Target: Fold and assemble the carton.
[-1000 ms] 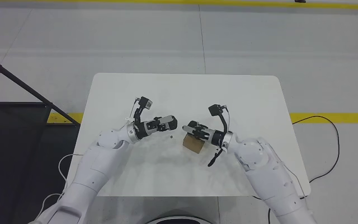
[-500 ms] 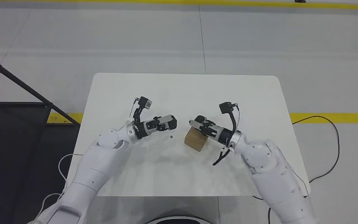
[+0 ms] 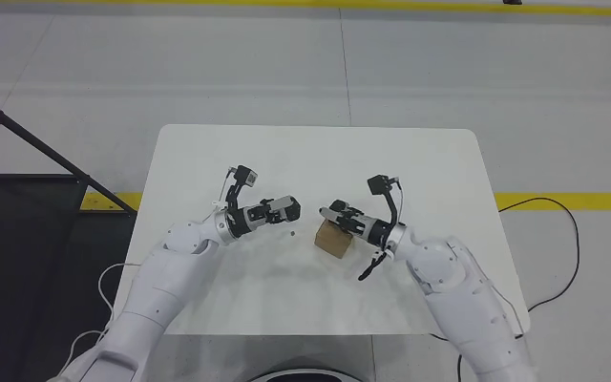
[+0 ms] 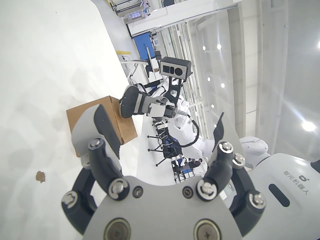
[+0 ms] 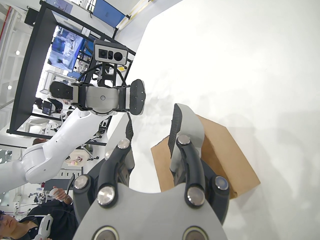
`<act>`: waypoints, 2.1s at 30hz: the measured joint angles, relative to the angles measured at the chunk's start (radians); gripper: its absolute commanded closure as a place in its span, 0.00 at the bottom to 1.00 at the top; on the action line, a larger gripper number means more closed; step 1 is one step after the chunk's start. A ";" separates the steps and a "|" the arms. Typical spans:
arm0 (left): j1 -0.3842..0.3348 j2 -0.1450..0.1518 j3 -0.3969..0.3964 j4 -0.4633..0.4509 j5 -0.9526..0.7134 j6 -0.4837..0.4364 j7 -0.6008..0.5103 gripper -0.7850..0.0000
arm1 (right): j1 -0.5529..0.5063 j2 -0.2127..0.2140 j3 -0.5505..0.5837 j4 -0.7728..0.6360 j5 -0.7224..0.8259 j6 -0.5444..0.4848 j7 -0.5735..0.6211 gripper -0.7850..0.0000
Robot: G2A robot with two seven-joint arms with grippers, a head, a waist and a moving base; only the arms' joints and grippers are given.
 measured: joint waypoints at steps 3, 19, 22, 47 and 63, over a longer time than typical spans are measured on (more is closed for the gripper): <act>0.001 0.000 0.001 -0.002 -0.002 -0.002 0.002 0.00 | -0.024 0.010 0.032 -0.043 -0.033 -0.047 -0.007 0.00; 0.006 0.006 -0.010 -0.014 0.032 -0.015 0.022 0.00 | -0.136 0.044 0.155 -0.169 -0.119 -0.147 -0.003 0.00; 0.006 0.006 -0.009 -0.015 0.032 -0.014 0.023 0.00 | -0.149 0.045 0.152 -0.185 -0.139 -0.152 -0.015 0.00; 0.077 0.028 -0.050 -0.103 0.052 0.042 0.062 0.00 | -0.230 0.047 0.118 -0.101 -0.142 -0.115 -0.082 0.00; 0.071 0.037 -0.045 -0.092 0.066 0.065 0.011 0.00 | -0.025 0.008 -0.023 0.058 -0.145 -0.185 -0.116 0.00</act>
